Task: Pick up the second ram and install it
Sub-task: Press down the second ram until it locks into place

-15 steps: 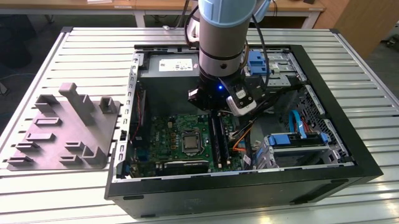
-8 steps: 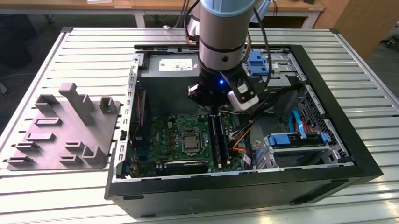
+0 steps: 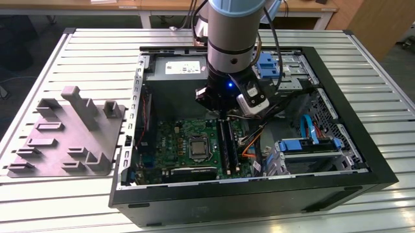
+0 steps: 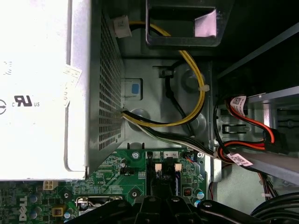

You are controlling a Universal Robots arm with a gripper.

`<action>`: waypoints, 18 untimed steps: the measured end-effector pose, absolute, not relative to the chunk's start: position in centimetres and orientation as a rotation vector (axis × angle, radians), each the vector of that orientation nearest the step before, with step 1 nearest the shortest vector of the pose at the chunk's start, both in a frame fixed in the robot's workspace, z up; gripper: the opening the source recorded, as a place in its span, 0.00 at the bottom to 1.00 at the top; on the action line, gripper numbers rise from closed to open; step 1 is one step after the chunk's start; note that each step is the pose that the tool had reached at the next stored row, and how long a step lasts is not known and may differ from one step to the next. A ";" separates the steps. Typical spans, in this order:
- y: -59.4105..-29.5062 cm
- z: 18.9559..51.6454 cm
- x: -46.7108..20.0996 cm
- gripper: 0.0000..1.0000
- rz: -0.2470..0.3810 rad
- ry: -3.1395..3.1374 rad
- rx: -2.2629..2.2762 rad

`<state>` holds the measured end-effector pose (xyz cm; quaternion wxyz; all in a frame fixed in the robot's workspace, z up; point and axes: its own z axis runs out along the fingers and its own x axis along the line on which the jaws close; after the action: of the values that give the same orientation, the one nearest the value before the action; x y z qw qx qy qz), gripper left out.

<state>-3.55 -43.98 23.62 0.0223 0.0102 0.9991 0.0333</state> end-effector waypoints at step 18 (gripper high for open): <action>-45.1 23.6 -3.5 0.10 0.103 3.095 0.032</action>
<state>-3.53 -45.06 23.63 0.0223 0.0102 0.9991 0.0333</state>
